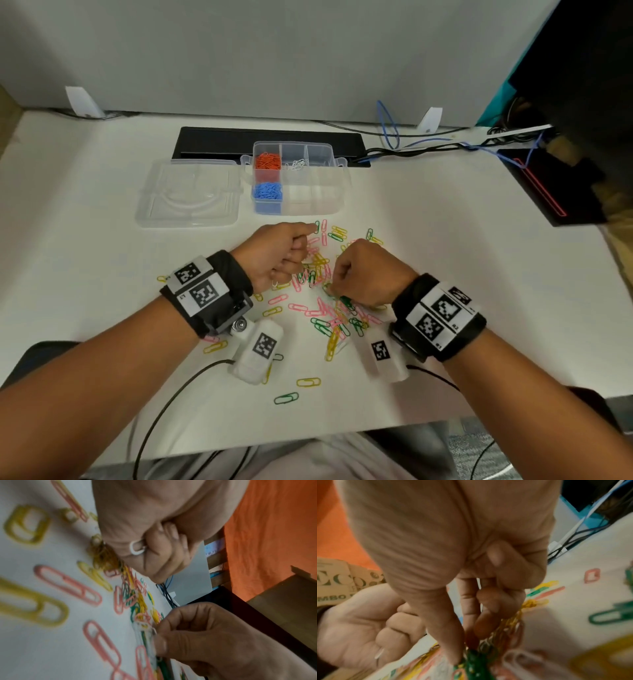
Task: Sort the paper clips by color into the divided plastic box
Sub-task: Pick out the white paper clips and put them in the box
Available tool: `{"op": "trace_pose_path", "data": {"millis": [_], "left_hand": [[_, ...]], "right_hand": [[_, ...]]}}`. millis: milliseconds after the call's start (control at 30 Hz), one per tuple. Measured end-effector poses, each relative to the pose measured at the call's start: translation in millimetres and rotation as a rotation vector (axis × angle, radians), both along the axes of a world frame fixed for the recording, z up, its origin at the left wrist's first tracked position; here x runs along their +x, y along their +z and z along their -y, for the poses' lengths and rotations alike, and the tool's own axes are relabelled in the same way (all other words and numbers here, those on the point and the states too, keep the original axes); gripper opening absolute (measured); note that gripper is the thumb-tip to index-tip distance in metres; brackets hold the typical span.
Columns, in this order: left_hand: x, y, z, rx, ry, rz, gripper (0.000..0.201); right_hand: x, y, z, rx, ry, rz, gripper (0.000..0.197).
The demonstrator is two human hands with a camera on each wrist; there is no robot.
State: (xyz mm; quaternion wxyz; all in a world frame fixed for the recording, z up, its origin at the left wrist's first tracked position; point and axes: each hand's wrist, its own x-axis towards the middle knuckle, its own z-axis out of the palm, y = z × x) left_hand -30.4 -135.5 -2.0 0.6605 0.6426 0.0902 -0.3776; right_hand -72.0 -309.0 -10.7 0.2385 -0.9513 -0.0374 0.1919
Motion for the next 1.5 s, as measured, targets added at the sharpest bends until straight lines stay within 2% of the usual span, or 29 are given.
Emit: {"op": "trace_pose_path", "data": {"millis": [100,200,267,333,433,600,833,900,967,1067,1167,1233,1367,1500], "left_hand": [[-1,0,-4,0.081,-0.071,0.063,0.04],[-5,-3,-5,0.189,-0.181,0.169,0.028],[-9,-5,-5,0.238,-0.268,0.301,0.016],[-10,-7,-5,0.271,-0.389,0.418,0.007],[-11,-9,-4,0.392,-0.542,0.499,0.014],[-12,-11,1,0.568,-0.54,0.665,0.018],[-11,-16,0,0.586,-0.573,0.772,0.001],[-10,-16,-2,0.639,-0.574,0.818,0.01],[-9,-13,-3,0.619,-0.564,0.776,0.015],[-3,-4,-4,0.459,-0.413,0.51,0.014],[2,3,-8,0.06,-0.12,0.106,0.018],[2,7,-11,-0.174,-0.03,-0.045,0.014],[-2,11,-11,-0.365,0.02,-0.102,0.002],[-2,10,-8,-0.384,0.072,-0.075,0.02]], "right_hand": [[-1,4,3,0.012,0.005,0.004,0.01],[-3,7,11,0.219,-0.071,0.0,0.008],[-4,7,17,0.375,-0.155,0.004,0.01],[-4,6,21,0.426,-0.21,0.01,0.013],[-2,5,17,0.298,-0.197,0.06,0.014],[5,5,-4,0.135,-0.099,0.096,0.012],[11,4,-12,-0.072,-0.048,0.06,0.006],[11,4,-9,-0.08,-0.046,0.052,0.011],[9,5,-3,-0.066,-0.059,0.046,0.014],[7,7,8,-0.004,-0.102,0.051,0.013],[4,9,19,0.139,-0.176,0.053,0.012],[4,12,24,0.221,-0.236,0.08,0.013],[10,18,25,0.229,-0.305,0.129,0.013],[9,23,11,0.112,-0.172,0.083,0.012]]}}
